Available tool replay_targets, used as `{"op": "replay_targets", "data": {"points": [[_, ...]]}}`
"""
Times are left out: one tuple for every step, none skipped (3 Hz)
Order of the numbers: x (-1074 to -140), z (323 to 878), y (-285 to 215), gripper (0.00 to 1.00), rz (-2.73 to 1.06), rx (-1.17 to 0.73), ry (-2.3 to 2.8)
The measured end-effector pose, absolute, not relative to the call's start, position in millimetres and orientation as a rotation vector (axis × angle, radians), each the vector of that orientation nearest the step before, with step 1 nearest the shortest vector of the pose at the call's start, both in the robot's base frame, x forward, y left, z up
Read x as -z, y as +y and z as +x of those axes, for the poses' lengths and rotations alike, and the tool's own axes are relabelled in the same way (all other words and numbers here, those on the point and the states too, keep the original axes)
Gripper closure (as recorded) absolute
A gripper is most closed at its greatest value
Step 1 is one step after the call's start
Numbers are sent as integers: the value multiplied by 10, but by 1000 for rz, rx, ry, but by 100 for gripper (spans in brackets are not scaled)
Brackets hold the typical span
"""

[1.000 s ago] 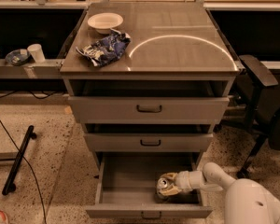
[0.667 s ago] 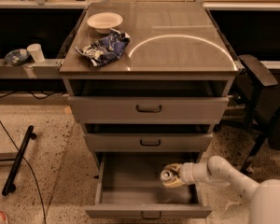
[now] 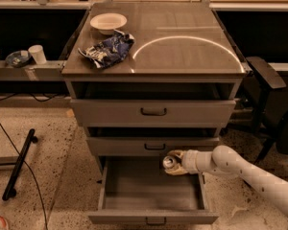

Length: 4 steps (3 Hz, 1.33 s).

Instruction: Pick 7up can from bottom drawer and place on counter

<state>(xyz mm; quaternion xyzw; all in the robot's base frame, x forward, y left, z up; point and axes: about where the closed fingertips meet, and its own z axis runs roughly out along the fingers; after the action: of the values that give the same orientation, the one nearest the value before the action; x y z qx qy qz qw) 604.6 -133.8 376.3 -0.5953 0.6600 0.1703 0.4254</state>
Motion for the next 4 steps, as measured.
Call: {"op": "replay_targets", "data": {"points": [[-3736,6042,-1340,100,-1490,-431,1649],[-3852,6077,-1343,100,-1452,-449,1603],[-4419,5927,-1387,100,-1458,-454,1447],[-5223,5485,-1698,100,-1533,-420,1258]]}}
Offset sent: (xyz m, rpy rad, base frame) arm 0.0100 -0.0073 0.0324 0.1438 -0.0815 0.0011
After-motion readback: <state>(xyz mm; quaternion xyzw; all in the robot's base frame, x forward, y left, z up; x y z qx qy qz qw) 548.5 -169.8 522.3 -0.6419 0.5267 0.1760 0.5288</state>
